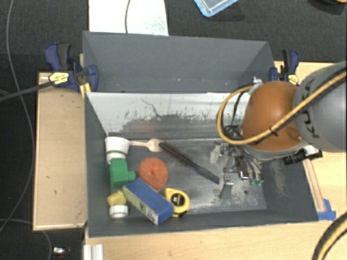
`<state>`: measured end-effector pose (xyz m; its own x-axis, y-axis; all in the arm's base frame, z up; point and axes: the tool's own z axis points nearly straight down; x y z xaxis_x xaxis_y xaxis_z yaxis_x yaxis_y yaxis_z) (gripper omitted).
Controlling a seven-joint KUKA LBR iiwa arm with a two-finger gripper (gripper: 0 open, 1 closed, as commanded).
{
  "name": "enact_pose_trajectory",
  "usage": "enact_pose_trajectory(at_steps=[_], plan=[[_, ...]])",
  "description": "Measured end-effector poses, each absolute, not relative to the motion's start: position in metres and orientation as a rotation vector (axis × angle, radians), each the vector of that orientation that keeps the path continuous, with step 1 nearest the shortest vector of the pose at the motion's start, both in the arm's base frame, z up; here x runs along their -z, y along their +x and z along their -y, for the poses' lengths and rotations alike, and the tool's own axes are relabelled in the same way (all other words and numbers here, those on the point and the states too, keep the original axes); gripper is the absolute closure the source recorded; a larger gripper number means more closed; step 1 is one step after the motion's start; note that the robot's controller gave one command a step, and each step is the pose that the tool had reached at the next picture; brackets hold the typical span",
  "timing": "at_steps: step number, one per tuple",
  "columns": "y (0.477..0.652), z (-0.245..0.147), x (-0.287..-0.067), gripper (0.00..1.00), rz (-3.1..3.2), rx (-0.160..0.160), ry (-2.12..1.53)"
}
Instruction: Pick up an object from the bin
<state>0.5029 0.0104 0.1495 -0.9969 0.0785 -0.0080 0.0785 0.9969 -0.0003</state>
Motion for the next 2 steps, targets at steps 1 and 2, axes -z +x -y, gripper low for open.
enact_pose_trajectory(at_steps=[1,2], plan=[[0.509,-0.046,-0.105,0.00,-3.137,0.000,0.006],[0.501,-0.061,-0.088,0.00,-3.139,-0.002,0.114]])
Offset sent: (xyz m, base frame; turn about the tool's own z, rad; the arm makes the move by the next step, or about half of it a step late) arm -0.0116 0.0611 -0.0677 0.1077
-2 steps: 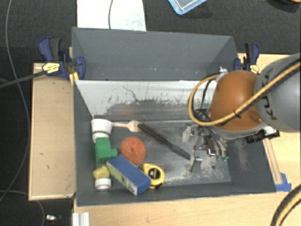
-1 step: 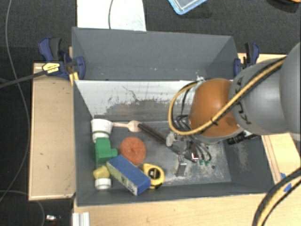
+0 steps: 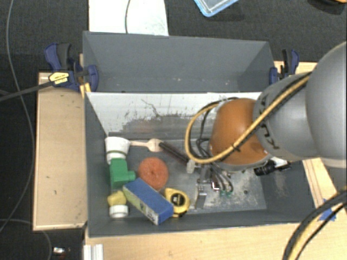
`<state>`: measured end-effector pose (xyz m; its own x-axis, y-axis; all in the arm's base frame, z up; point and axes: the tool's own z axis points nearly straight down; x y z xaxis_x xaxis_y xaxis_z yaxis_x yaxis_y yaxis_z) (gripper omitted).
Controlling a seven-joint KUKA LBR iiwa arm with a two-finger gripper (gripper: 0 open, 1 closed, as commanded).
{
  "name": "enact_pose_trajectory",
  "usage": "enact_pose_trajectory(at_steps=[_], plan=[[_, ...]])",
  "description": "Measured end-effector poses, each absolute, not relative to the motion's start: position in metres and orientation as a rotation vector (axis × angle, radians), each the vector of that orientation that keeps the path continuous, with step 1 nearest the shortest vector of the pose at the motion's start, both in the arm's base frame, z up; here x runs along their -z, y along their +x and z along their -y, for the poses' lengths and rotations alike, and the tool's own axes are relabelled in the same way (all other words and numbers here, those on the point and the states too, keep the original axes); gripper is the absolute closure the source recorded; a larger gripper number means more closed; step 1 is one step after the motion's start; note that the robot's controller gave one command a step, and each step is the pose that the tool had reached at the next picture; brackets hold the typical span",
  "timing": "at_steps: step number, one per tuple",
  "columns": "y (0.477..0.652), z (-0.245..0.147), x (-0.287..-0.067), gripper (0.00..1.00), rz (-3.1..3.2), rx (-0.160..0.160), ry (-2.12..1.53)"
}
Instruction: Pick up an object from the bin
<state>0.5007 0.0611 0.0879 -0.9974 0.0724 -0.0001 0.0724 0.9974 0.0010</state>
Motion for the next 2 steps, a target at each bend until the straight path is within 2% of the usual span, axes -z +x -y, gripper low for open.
enact_pose_trajectory(at_steps=[1,2], plan=[[0.516,-0.051,-0.118,0.00,-3.134,-0.002,0.172],[0.527,-0.030,-0.140,1.00,-3.140,-0.003,0.073]])
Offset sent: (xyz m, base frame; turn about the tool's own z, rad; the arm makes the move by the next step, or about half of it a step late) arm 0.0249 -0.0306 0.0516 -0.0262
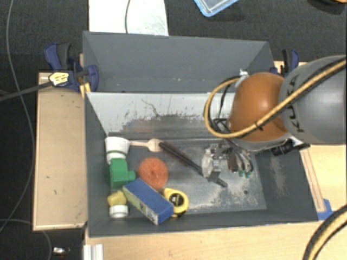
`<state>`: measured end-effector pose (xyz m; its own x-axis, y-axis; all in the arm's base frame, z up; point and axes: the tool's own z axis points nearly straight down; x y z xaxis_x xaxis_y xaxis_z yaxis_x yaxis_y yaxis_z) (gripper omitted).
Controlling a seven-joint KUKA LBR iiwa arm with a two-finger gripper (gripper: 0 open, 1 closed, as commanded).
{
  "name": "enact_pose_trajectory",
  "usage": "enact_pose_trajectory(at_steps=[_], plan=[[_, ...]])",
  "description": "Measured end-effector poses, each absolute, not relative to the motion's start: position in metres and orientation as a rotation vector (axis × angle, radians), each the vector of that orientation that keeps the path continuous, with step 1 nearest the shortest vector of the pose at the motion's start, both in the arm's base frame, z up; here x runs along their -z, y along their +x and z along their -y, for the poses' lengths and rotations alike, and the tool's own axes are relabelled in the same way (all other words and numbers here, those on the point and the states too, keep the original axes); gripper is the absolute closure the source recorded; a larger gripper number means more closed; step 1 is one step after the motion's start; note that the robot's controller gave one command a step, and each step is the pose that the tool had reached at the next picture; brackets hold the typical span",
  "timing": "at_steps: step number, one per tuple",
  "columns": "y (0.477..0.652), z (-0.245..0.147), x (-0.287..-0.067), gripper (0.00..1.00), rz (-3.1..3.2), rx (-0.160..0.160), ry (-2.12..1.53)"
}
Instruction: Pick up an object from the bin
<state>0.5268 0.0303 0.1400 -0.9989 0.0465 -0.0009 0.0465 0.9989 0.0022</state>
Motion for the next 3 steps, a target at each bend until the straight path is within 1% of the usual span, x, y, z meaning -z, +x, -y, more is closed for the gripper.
enact_pose_trajectory(at_steps=[1,2,3], plan=[[0.527,-0.031,-0.140,1.00,-3.140,-0.003,0.072],[0.568,-0.092,-0.134,1.00,-3.134,-0.004,0.158],[0.580,-0.129,-0.120,1.00,-3.138,-0.001,0.051]])
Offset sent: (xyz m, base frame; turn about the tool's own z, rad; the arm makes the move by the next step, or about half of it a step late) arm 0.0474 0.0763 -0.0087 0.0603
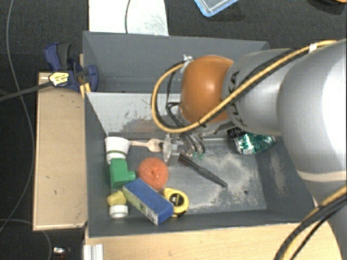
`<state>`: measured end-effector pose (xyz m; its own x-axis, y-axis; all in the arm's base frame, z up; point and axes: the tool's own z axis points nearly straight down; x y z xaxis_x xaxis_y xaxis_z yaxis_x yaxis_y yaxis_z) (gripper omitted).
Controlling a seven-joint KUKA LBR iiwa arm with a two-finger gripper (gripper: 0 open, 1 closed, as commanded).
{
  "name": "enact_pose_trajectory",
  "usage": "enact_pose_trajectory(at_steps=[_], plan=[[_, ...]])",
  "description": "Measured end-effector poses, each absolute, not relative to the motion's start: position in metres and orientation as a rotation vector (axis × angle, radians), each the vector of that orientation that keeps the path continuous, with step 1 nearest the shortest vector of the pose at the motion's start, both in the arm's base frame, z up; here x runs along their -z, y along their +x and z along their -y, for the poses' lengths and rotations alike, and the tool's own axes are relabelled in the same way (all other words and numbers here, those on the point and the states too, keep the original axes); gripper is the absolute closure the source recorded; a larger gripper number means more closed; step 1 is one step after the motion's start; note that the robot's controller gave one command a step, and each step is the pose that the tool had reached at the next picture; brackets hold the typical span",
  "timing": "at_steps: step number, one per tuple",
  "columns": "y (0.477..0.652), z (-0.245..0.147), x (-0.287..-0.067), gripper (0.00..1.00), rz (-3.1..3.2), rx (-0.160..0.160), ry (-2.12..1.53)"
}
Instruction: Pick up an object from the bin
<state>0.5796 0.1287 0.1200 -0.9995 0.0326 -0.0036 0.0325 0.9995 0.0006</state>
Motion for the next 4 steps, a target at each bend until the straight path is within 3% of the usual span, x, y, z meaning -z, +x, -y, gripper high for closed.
enact_pose_trajectory(at_steps=[1,2,3,4], plan=[[0.576,-0.123,-0.074,1.00,-3.122,-0.009,0.212],[0.565,-0.116,-0.118,1.00,-3.129,-0.007,0.114],[0.559,-0.138,-0.087,0.00,-3.131,-0.005,0.170],[0.559,-0.139,-0.087,1.00,-3.131,-0.005,0.169]])
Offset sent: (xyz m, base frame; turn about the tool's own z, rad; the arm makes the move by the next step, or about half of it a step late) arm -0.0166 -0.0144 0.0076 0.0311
